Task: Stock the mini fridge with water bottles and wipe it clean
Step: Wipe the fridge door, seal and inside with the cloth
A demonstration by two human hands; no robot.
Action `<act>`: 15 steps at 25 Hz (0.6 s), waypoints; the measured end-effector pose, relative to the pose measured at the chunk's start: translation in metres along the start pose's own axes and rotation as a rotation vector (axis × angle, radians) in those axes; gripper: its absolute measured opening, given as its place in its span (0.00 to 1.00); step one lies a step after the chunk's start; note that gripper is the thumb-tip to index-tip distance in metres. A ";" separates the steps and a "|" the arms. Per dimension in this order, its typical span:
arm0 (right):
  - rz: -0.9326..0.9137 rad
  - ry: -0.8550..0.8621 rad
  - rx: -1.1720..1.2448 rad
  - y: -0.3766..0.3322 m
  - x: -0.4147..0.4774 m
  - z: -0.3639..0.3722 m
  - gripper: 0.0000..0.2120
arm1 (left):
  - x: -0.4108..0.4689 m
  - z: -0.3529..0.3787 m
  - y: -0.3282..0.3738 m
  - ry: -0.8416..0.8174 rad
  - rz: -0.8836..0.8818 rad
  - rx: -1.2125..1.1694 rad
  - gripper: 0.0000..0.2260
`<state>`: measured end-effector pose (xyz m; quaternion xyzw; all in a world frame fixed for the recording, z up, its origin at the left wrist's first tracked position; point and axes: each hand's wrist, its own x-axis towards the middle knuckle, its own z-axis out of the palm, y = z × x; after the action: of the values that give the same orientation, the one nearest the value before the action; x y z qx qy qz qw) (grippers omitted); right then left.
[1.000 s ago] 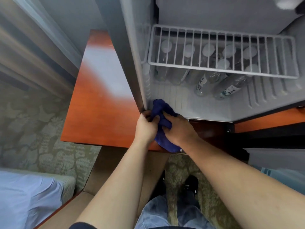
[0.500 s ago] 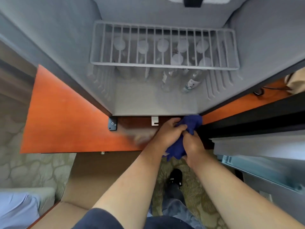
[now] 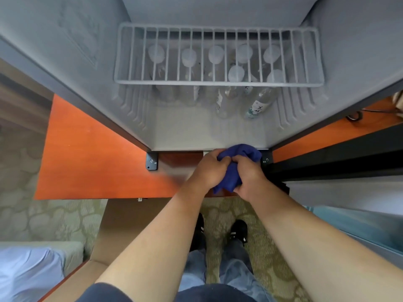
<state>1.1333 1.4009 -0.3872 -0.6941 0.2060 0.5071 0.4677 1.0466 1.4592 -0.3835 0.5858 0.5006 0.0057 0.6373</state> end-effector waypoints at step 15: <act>-0.290 -0.173 -0.632 0.050 -0.039 0.085 0.15 | -0.059 -0.085 -0.063 0.196 -0.073 -0.202 0.10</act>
<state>1.0365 1.4427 -0.3778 -0.7810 -0.1019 0.5310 0.3127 0.9260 1.4674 -0.3775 0.4969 0.5784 0.0900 0.6407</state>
